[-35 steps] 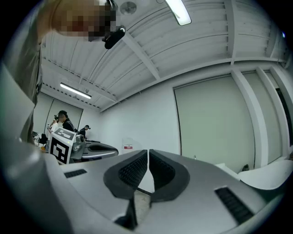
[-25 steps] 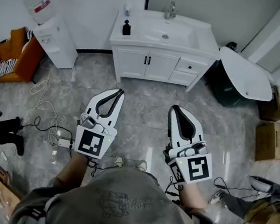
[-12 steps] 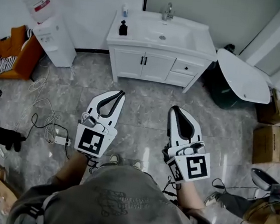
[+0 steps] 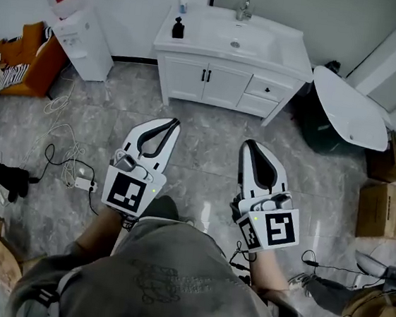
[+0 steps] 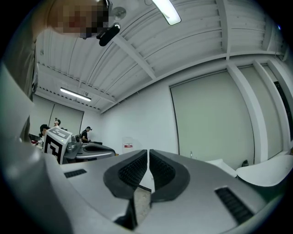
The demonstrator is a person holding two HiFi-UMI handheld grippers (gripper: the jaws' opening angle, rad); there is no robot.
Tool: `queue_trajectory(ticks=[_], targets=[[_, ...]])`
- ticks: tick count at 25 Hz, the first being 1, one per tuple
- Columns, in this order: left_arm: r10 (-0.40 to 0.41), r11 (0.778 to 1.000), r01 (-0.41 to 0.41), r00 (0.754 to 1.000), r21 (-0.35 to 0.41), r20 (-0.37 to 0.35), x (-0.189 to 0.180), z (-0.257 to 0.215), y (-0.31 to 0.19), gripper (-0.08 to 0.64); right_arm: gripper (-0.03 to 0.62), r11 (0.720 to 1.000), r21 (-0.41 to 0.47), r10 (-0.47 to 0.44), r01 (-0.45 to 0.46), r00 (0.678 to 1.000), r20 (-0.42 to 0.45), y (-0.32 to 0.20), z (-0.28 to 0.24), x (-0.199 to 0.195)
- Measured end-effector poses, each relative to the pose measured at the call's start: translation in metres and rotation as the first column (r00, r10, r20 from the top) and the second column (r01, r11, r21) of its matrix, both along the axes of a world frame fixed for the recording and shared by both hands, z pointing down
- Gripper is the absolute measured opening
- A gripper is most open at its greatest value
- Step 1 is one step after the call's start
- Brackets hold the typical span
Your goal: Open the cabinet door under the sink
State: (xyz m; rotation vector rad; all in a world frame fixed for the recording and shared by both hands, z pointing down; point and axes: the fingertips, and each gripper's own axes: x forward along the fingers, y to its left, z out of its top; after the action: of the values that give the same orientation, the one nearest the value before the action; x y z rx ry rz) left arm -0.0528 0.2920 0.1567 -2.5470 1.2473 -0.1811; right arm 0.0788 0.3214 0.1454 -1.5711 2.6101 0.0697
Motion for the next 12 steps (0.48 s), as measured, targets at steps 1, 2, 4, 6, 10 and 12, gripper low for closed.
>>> queue_trajectory(ticks=[1,2,4,6,10,12], targets=[[-0.004,1.0,0.004,1.0,-0.002,0.003,0.001,0.002,0.0,0.021,0.034,1.0,-0.001,-0.006,0.006,1.0,0.001,-0.001,0.002,0.001],[-0.007,1.0,0.007,1.0,0.0,0.008,0.002,0.004,-0.001,0.021,0.034,1.0,-0.001,-0.012,0.012,1.0,0.003,-0.003,0.005,0.002],[-0.007,1.0,0.007,1.0,0.015,0.015,0.004,0.005,-0.003,0.021,0.034,1.0,-0.004,-0.024,0.024,1.0,0.005,-0.009,0.01,0.003],[-0.006,1.0,0.006,1.0,0.019,0.004,0.003,0.006,-0.004,0.021,0.034,0.999,-0.014,-0.04,0.04,0.999,0.004,-0.017,0.017,0.0],[-0.017,1.0,0.017,1.0,0.009,-0.006,-0.005,0.011,-0.017,0.021,0.034,0.998,-0.014,-0.064,0.063,0.998,-0.011,-0.037,0.026,-0.012],[-0.02,1.0,0.02,1.0,0.005,-0.007,-0.007,0.017,-0.029,0.021,0.034,0.996,-0.021,-0.084,0.084,0.996,-0.021,-0.049,0.032,-0.019]])
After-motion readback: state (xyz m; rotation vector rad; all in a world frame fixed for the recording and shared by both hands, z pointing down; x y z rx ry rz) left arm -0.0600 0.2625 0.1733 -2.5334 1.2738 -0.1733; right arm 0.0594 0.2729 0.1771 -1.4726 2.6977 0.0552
